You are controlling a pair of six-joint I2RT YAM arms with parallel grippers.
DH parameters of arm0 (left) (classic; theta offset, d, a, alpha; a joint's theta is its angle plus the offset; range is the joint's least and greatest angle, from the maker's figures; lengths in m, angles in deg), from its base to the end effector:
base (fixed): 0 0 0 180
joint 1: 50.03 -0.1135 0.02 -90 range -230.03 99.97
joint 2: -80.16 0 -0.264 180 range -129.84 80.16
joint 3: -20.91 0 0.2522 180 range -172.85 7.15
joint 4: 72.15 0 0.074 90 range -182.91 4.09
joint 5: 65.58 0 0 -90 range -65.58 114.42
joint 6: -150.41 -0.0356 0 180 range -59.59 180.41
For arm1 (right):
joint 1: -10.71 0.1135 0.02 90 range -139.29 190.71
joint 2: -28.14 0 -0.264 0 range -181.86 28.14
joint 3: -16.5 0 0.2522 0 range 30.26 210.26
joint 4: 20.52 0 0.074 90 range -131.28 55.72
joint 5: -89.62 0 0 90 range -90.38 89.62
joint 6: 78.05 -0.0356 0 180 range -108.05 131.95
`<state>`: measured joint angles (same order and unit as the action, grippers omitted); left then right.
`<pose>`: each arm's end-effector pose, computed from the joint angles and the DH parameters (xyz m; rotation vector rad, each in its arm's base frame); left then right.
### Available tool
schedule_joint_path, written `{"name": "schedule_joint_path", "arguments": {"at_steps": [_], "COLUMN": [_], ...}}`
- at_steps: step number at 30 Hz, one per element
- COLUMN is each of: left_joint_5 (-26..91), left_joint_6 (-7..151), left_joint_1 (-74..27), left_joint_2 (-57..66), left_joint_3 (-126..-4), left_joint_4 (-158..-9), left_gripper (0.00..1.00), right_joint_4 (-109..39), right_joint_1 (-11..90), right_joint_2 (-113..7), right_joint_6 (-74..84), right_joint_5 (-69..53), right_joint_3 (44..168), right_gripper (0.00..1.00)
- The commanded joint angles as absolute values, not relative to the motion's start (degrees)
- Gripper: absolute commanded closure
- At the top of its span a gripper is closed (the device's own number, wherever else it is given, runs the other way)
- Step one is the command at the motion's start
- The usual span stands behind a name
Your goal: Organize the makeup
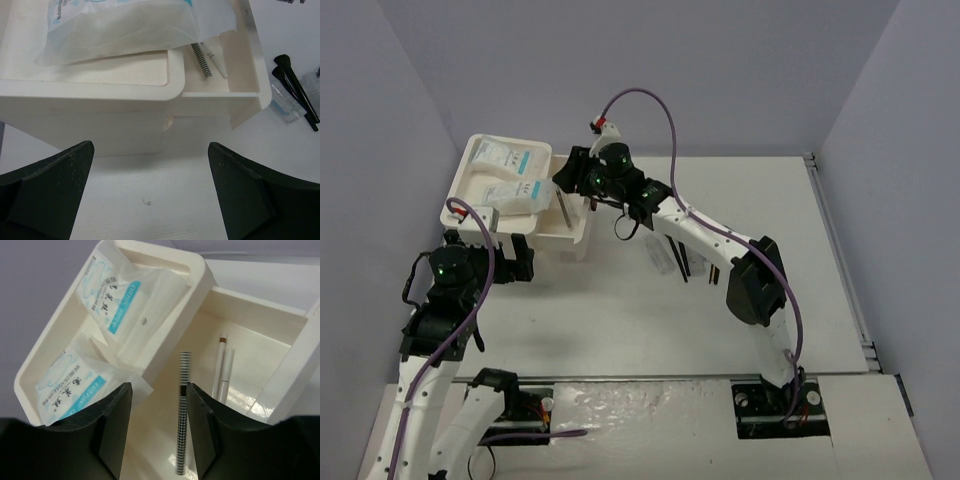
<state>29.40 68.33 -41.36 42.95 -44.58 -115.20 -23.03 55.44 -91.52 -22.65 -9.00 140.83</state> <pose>0.1357 -0.0238 0.3647 0.0735 1.8354 -0.2831 0.3594 0.3635 0.3676 -0.2757 1.6407 1.1956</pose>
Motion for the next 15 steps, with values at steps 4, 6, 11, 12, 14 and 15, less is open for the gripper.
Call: {"name": "schedule_joint_path", "arguments": {"at_steps": [4, 6, 11, 12, 14, 15], "left_joint_5": [29.5, 29.6, 29.5, 29.5, 29.5, 29.6], "left_joint_6": [67.9, 67.9, 68.0, 68.0, 68.0, 68.0], "left_joint_1": [-41.2, -41.2, -41.2, -41.2, -41.2, -41.2], "left_joint_2": [42.9, 42.9, 42.6, 42.5, 42.4, 42.3], "left_joint_3": [-45.7, -45.8, -45.8, -45.8, -45.8, -45.8], "left_joint_4": [-111.5, -111.5, -111.6, -111.6, -111.5, -111.5], "left_gripper": [0.03, 0.03, 0.03, 0.03, 0.03, 0.03], "right_joint_4": [-26.1, -28.0, -31.1, -31.4, -31.6, -31.6], "right_joint_1": [54.2, 52.8, 44.6, 42.9, 39.2, 37.3], "right_joint_2": [-78.2, -72.5, -62.0, -60.0, -57.9, -56.6], "right_joint_6": [-7.6, -6.3, -7.1, -7.5, -8.2, -8.4], "right_joint_5": [9.3, 12.8, 14.7, 14.6, 13.9, 13.1], "right_joint_3": [133.7, 126.9, 107.7, 103.5, 98.8, 95.6], "right_gripper": [0.48, 0.49, 0.55, 0.57, 0.62, 0.64]}}
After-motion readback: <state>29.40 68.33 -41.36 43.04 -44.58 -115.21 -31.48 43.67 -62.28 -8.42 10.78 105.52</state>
